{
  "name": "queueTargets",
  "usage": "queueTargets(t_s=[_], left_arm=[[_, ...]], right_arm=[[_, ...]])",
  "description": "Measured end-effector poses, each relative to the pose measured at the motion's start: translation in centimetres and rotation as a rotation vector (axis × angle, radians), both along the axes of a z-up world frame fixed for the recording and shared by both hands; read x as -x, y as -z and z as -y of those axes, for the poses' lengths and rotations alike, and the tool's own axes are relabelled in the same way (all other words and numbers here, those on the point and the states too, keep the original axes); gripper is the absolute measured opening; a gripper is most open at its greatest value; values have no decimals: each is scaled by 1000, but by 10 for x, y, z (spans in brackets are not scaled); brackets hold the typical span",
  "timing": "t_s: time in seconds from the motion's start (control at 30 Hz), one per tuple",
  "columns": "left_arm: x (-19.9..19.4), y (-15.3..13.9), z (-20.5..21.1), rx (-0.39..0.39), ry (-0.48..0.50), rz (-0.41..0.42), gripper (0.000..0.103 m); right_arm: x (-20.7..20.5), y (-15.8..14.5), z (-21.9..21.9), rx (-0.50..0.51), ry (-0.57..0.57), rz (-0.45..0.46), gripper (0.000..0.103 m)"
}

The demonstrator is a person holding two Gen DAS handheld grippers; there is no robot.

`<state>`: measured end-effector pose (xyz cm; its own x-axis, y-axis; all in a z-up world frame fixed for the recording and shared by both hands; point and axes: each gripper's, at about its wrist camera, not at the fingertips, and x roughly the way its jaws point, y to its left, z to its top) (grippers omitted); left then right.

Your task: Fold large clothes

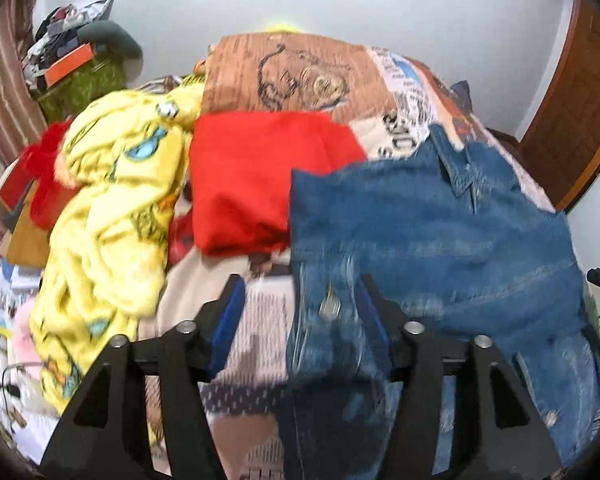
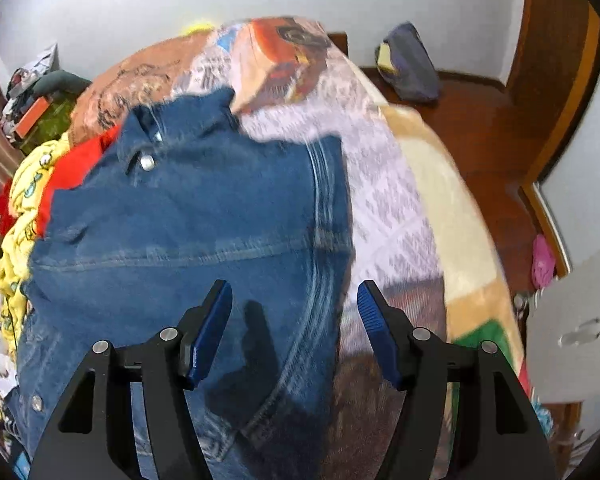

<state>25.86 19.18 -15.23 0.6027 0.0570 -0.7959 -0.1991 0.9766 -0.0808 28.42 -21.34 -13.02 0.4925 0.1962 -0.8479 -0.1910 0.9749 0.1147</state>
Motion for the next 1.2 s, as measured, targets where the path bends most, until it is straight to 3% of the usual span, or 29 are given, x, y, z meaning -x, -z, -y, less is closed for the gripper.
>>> queueTargets(t_s=[0.13, 0.4, 0.63, 0.67, 0.77, 0.83, 0.93, 1.07, 1.2], left_arm=[[-38, 3, -9, 21, 24, -2, 64], [-111, 60, -38, 139, 11, -135, 64], [-144, 89, -52, 241, 7, -158, 63], [-146, 91, -53, 254, 8, -161, 62], [-151, 100, -52, 313, 21, -176, 42], [-151, 99, -45, 287, 23, -171, 26], [-149, 87, -33, 214, 46, -150, 9], [-142, 54, -13, 71, 54, -95, 8], [-133, 14, -9, 35, 44, -17, 8]], right_arm=[[-16, -8, -2, -23, -1, 27, 61], [-69, 25, 7, -29, 51, -88, 61], [-99, 41, 5, -79, 59, -120, 61], [-101, 42, 4, -83, 58, -117, 61], [-110, 45, -2, -101, 47, -111, 59], [-115, 47, -10, -89, 28, -105, 44], [-116, 45, -19, -25, 8, -83, 23], [-110, 29, -25, 10, -23, -5, 14], [-107, 3, -33, 35, -58, 76, 13]])
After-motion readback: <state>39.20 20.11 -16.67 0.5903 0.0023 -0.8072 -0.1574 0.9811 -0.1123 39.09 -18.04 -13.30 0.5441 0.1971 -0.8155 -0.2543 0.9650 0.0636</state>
